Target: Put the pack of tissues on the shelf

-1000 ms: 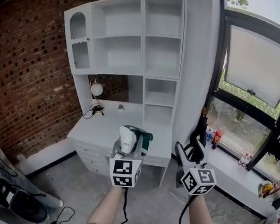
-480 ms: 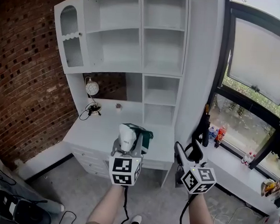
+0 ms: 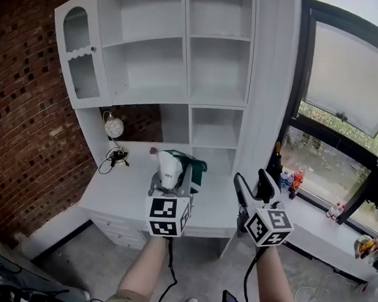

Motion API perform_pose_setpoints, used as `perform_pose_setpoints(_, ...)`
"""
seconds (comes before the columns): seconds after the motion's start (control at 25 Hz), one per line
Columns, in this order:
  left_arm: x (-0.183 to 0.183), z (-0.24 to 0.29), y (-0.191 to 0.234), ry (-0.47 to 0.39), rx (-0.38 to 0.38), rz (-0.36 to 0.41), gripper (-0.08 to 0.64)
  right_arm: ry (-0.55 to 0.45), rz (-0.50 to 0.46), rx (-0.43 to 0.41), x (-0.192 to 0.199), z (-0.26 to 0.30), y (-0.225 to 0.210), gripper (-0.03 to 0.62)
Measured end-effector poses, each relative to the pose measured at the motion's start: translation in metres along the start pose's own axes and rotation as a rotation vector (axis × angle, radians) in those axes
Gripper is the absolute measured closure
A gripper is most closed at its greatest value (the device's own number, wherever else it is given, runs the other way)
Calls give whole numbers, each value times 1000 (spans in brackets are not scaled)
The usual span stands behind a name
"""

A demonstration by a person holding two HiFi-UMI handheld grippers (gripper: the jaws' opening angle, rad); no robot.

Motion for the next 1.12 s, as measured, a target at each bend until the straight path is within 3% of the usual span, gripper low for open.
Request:
perform_pose_setpoints(0.56, 56, 49, 20, 53, 70, -85, 449, 97, -15, 44, 61, 38, -15, 276)
perform_pose_setpoints(1.12, 92, 145, 46, 52, 23, -130, 449, 126, 27, 14, 101, 128, -77, 276)
Point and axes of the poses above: the fingertips, and each gripper's own axes: z forward along the fingers, y to its left, x out of its underside, the point moved 8 cm from there along -z, backward along the fingers, and after that the axes turned 10 degrees about -y, right-handed, at the moved point
